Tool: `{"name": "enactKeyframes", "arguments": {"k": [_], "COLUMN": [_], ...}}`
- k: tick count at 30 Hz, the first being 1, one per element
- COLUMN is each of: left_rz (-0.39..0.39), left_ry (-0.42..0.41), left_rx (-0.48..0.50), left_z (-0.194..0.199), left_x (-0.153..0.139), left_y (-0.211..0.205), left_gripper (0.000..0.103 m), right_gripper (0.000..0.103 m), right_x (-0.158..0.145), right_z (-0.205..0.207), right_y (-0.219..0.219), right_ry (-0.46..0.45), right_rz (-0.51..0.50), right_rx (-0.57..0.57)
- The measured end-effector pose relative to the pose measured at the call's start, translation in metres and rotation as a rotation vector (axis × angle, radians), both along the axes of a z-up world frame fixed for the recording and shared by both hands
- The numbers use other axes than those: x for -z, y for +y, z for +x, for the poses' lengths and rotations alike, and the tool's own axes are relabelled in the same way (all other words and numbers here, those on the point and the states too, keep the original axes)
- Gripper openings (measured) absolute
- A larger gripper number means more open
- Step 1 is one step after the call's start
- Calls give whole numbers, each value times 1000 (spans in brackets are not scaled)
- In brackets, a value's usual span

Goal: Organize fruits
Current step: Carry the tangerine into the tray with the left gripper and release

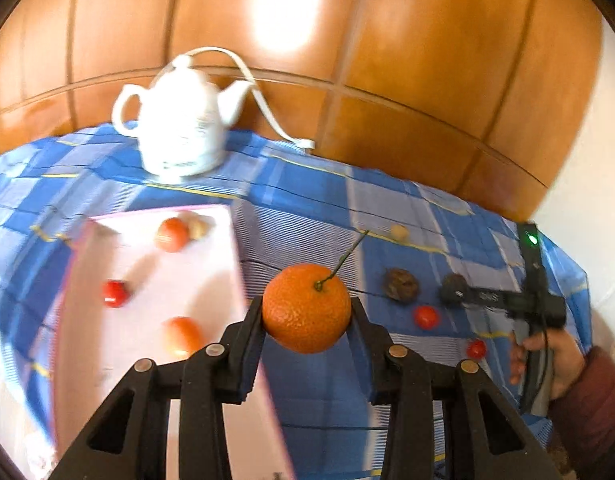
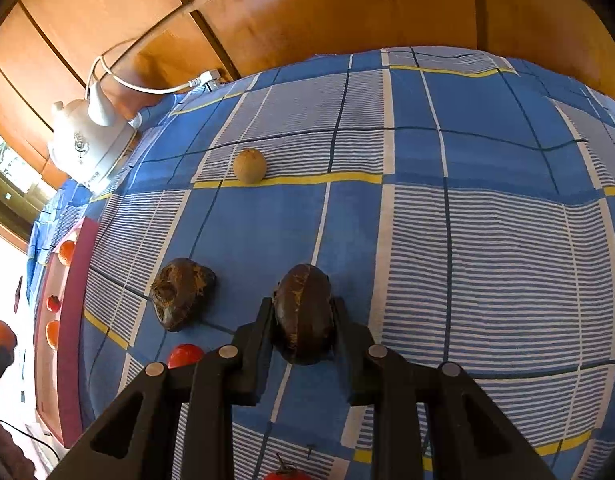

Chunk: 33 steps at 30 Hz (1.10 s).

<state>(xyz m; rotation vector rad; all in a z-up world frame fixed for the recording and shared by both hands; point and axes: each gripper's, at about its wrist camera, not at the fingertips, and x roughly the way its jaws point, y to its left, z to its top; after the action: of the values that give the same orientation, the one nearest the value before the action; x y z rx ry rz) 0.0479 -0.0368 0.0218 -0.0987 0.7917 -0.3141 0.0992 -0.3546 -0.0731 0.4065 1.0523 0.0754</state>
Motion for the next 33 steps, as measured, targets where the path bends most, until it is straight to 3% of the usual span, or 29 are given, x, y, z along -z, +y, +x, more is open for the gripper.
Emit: {"name": "enactKeyframes", "arguments": {"k": [9, 17, 28, 33], "left_rz": [39, 52, -46, -35], "left_ry": [9, 40, 95, 82], "left_rx": [-141, -210, -236, -205], "left_z": [-1, -2, 11, 36], "left_x": [4, 16, 26, 25], "left_y": [63, 90, 127, 122], "left_gripper": [40, 40, 40, 40], "right_gripper": [27, 27, 27, 27], "right_x": [0, 0, -1, -2], "right_z": [-3, -5, -5, -6], "right_y": [6, 11, 18, 18], "right_ry": [-27, -38, -40, -41], "right_rz": [-45, -88, -148, -151], "right_rx": [-21, -27, -53, -55]}}
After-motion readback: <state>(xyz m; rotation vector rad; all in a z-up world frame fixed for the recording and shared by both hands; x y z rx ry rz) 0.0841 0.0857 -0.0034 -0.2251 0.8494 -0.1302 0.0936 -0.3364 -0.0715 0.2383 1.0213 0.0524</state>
